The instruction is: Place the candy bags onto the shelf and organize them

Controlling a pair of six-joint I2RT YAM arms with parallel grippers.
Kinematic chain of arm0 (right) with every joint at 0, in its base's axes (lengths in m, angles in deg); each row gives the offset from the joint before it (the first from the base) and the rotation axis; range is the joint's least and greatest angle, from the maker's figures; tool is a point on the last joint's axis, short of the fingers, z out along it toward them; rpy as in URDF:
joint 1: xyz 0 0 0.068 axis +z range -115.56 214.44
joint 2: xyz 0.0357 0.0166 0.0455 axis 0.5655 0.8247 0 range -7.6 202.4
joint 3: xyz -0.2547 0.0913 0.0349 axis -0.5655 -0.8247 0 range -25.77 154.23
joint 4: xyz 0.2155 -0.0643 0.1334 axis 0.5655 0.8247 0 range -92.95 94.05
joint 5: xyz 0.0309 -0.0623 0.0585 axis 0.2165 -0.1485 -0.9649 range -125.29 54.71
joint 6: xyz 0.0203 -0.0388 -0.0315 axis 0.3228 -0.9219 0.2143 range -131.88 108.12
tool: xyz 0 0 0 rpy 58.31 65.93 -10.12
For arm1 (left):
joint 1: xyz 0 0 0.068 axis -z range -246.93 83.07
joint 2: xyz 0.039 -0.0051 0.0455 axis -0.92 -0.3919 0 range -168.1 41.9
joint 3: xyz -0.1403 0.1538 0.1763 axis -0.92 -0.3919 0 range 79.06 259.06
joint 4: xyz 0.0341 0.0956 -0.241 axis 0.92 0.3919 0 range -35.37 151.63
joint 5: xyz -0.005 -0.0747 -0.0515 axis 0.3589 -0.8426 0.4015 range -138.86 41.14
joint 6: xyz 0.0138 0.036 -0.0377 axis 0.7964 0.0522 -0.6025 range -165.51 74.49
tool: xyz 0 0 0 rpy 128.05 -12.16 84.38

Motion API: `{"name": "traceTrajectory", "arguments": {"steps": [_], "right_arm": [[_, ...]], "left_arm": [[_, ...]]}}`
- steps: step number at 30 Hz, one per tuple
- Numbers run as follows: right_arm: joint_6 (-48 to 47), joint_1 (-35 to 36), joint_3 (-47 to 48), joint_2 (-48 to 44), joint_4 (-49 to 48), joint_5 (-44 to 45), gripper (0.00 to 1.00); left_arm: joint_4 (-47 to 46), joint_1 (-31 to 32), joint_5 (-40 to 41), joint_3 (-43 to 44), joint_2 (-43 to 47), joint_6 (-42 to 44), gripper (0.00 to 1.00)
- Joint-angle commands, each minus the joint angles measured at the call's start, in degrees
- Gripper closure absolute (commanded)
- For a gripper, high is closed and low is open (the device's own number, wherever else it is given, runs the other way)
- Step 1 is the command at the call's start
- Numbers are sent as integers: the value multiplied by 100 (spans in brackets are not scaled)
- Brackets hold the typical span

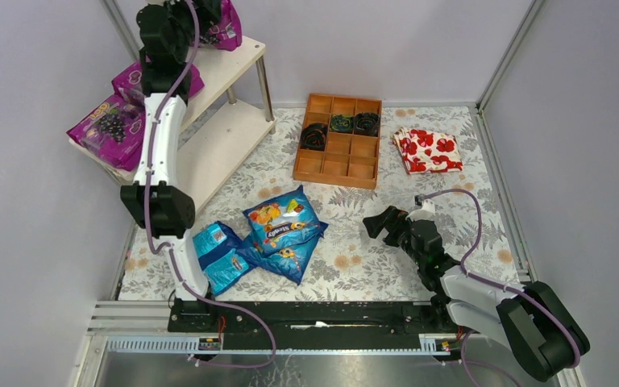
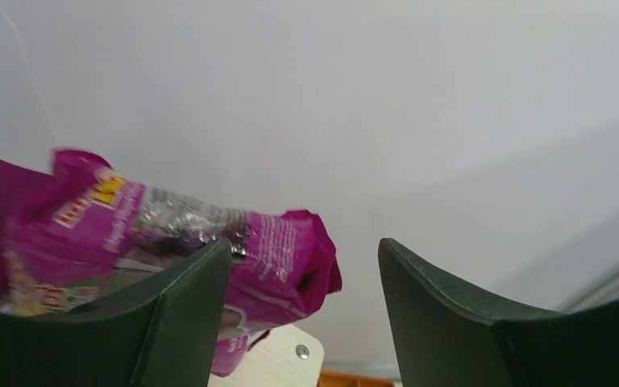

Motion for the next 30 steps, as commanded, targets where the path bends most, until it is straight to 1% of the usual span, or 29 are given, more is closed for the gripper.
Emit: {"name": "traceTrajectory", "arguments": {"steps": [1, 5, 8, 10, 12, 14, 16, 19, 21, 22, 24, 27, 28, 30], "right_arm": [[-28, -18, 152, 53, -308, -102, 0], [-25, -16, 145, 62, -308, -102, 0], [-23, -18, 168, 86, -308, -103, 0], [-25, -13, 179, 112, -314, -114, 0], [-26, -17, 179, 109, -308, -119, 0], [-25, -13, 179, 102, -304, -110, 0], [-25, -13, 177, 98, -301, -114, 0], [-22, -15, 183, 114, -301, -114, 0], [-28, -20, 188, 124, -300, -121, 0], [-26, -20, 196, 124, -299, -130, 0], [-27, -16, 188, 115, -299, -127, 0], [-25, -14, 171, 90, -299, -113, 0], [-22, -15, 170, 80, -305, -110, 0], [-21, -15, 157, 72, -304, -109, 0]], "left_arm": [[-159, 28, -793, 353, -214, -427, 29], [-237, 27, -728, 231, -232, -385, 33], [-303, 52, -761, 196, -239, -415, 43], [-410, 107, -717, 127, -195, -328, 44], [-289, 284, -337, 82, -87, 80, 39], [-264, 516, 228, -109, 105, 550, 38], [-112, 639, 888, -325, 299, 581, 39], [345, 658, 1435, -409, 445, -143, 42], [623, 652, 1600, -317, 444, -675, 41], [787, 652, 1660, -250, 424, -931, 39], [770, 650, 1683, -246, 403, -1476, 34], [416, 575, 1499, -414, 431, -2316, 33], [304, 558, 1460, -415, 403, -2527, 32], [310, 559, 1604, -223, 286, -2685, 32]]}}
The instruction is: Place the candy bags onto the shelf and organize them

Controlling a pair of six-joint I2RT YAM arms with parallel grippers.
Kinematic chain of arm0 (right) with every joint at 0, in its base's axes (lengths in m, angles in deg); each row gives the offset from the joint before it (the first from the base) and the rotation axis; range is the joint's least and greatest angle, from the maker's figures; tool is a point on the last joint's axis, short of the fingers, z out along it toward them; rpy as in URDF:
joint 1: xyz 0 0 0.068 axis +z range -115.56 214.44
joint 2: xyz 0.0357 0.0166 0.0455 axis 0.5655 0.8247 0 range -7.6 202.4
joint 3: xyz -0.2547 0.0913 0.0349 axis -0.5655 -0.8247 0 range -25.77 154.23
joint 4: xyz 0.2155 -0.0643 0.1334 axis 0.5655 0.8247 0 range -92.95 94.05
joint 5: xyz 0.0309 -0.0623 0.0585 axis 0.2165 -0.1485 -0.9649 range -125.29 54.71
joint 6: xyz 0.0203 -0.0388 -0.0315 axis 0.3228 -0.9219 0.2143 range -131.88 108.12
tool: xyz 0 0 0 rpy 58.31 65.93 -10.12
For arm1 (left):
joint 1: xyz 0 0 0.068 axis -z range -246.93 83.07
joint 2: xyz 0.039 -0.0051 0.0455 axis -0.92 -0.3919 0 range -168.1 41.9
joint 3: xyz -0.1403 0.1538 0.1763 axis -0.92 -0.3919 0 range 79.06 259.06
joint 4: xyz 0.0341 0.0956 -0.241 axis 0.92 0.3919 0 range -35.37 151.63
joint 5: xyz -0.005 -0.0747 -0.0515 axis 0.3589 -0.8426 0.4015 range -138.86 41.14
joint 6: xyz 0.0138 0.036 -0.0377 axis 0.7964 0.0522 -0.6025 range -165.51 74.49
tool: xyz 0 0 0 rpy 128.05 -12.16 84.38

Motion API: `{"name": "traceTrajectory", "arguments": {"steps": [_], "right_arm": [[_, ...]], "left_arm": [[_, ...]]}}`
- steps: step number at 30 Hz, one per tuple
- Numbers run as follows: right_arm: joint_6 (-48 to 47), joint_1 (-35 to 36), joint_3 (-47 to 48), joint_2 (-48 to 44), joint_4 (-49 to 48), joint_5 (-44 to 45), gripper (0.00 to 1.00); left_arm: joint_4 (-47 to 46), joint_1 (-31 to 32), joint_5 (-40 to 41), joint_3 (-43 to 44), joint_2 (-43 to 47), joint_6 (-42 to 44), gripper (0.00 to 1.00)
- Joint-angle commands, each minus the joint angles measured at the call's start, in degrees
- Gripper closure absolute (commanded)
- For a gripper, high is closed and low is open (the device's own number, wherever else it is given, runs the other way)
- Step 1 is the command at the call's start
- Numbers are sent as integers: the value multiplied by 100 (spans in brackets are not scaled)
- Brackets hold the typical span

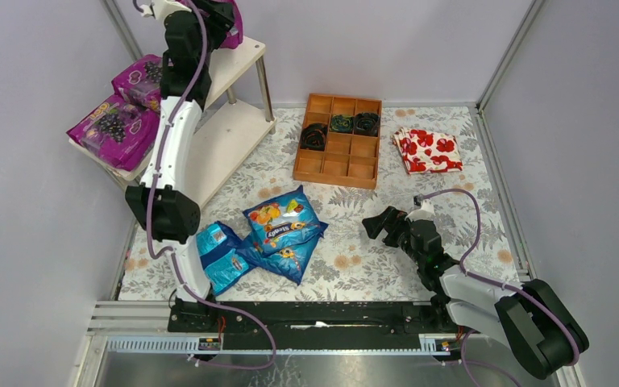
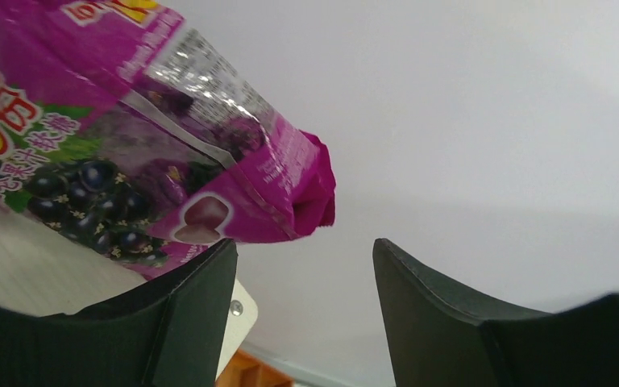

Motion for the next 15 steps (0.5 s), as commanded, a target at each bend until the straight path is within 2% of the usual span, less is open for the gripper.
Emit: {"name": "traceTrajectory", "arguments": {"steps": [1, 5, 9, 12, 15], "right_arm": [[-21, -13, 149, -35, -258, -17, 0], [-27, -18, 153, -37, -271, -17, 0], [-17, -15, 153, -36, -266, -17, 0], [-15, -14, 155, -19, -267, -17, 0], [-16, -17, 166, -2, -266, -17, 0]], "left_arm": [[-364, -61, 277, 320, 82, -1057, 32], [34, 13, 759, 935, -208, -864, 32], [-126, 26, 1018, 595, -95, -877, 35], [-103, 43, 1095, 694, -172, -799, 40], [-78, 167, 1369, 894, -282, -363, 41]]}}
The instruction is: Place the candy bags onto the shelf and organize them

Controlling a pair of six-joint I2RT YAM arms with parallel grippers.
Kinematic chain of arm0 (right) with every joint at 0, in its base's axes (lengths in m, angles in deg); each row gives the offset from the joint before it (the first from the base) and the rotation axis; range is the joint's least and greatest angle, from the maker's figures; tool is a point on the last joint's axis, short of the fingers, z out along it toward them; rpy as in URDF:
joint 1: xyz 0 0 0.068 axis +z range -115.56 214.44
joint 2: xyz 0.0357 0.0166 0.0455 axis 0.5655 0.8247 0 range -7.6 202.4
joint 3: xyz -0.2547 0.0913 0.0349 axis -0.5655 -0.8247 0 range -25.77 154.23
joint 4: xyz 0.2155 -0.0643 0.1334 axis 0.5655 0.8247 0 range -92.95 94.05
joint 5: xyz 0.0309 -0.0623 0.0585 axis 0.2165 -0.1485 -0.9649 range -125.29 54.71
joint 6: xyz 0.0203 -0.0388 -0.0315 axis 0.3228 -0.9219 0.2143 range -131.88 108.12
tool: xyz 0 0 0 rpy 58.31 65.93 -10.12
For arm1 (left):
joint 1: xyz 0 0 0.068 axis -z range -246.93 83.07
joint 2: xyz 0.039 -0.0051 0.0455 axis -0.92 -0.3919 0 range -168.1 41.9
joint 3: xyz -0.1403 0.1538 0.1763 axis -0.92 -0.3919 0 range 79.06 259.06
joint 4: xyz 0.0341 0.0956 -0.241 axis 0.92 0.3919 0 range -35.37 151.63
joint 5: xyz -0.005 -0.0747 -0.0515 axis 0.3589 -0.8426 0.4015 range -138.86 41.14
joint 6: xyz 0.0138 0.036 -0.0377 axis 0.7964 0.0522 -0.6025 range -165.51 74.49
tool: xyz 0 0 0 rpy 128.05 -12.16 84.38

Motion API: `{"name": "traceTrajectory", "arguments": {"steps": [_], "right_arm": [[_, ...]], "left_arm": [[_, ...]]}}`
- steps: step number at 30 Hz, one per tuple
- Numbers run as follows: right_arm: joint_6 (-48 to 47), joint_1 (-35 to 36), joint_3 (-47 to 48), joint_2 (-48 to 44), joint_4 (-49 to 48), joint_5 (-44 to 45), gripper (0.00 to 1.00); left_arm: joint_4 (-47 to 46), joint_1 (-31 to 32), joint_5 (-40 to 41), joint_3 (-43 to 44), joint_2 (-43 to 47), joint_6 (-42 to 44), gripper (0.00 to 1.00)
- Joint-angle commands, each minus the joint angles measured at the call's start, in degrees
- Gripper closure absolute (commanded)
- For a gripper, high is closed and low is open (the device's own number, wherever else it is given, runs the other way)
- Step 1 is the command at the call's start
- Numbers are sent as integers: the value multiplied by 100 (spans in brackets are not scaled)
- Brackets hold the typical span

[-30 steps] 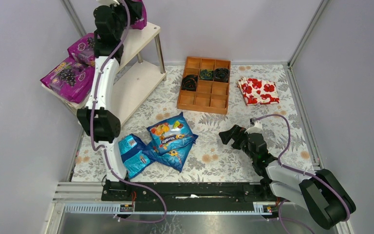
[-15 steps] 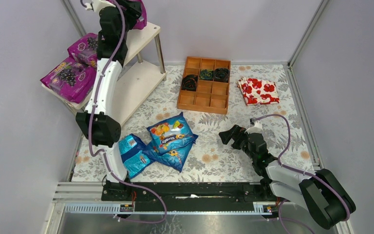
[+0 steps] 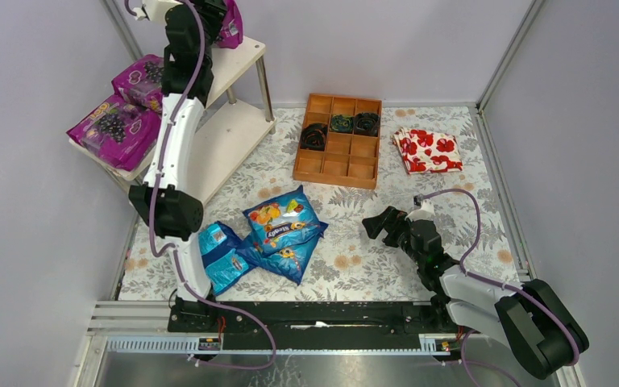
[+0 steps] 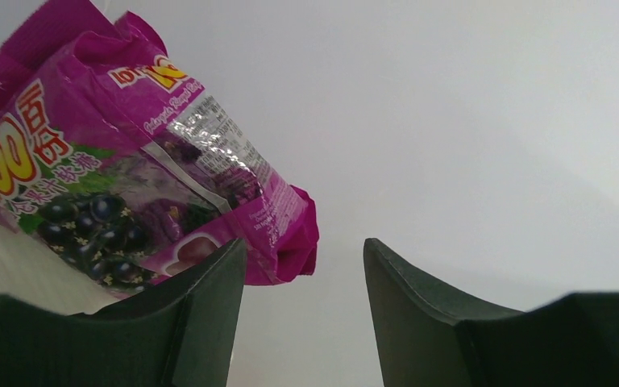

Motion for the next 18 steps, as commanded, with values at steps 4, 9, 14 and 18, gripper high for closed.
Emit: {"name": "traceTrajectory", "arguments": {"steps": [4, 9, 14, 18], "right_arm": [[-14, -14, 170, -1, -266, -18, 0], [-21, -15, 163, -5, -266, -17, 0], [-19, -15, 144, -36, -267, -9, 0], [-16, -19, 153, -18, -279, -9, 0]], "left_arm": [[-173, 258, 907, 404, -136, 957, 41], [-259, 498, 1386, 414, -275, 1565, 42], [-472, 609, 1827, 351, -365, 2009, 42], [-537, 622, 2014, 378, -478, 2143, 38]]}}
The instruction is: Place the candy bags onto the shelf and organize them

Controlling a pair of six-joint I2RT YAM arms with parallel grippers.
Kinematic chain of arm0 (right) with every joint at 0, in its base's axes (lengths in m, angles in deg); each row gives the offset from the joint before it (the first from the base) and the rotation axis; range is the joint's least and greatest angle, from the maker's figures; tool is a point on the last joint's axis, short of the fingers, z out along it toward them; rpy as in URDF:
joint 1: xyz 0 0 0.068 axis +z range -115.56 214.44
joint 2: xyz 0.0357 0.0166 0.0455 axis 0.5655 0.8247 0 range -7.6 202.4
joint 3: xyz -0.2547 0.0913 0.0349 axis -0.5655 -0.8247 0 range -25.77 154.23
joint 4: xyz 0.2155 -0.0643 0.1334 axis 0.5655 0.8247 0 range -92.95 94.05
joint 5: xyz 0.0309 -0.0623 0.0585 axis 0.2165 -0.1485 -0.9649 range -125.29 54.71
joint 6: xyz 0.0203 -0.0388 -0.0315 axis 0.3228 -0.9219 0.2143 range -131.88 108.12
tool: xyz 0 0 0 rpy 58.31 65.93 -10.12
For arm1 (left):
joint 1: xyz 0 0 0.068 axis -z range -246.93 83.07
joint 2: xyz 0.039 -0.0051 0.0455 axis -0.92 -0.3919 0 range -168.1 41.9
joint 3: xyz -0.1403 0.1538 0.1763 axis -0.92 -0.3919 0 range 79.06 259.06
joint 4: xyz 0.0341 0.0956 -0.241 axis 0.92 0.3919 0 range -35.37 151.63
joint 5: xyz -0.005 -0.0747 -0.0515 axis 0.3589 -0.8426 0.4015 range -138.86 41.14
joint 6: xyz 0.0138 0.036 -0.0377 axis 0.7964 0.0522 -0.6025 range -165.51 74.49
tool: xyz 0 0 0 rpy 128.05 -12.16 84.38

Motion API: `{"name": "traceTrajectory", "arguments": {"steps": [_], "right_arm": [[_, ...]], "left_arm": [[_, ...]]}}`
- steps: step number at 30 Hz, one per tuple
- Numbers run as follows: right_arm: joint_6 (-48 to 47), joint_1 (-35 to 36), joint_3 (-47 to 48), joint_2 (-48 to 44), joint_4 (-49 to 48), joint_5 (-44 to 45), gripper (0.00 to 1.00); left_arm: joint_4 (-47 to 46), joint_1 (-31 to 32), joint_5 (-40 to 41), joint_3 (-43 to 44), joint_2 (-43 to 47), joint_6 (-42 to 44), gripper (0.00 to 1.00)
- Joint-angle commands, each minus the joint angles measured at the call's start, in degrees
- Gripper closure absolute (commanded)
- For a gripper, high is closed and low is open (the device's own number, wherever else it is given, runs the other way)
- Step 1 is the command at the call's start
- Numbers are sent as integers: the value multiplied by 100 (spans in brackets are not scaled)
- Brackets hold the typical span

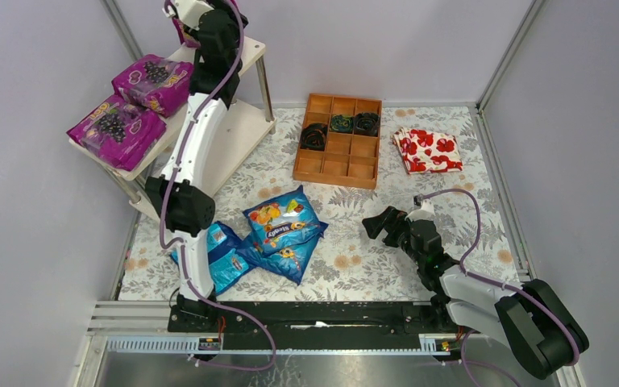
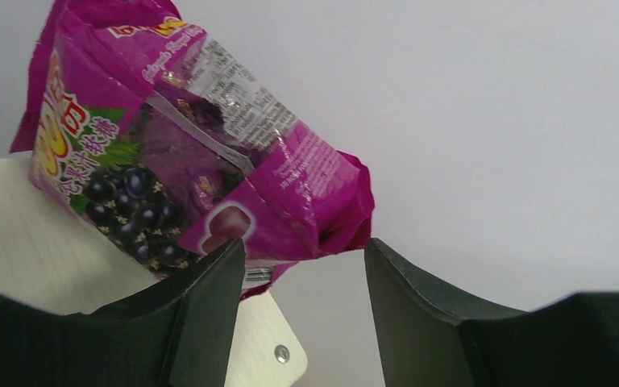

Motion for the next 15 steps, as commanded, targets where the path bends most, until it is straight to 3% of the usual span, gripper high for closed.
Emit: {"name": "traceTrajectory", "arguments": {"steps": [1, 8, 15], "right_arm": [[-22, -21, 150, -20, -276, -9, 0], [-20, -17, 172, 24, -274, -15, 0], [-17, -19, 188, 60, -270, -18, 0]], "left_arm": [[-422, -12, 504, 172, -69, 398, 36], [-561, -20, 526, 173, -204, 421, 35], [-502, -47, 488, 156, -237, 545, 50]]}}
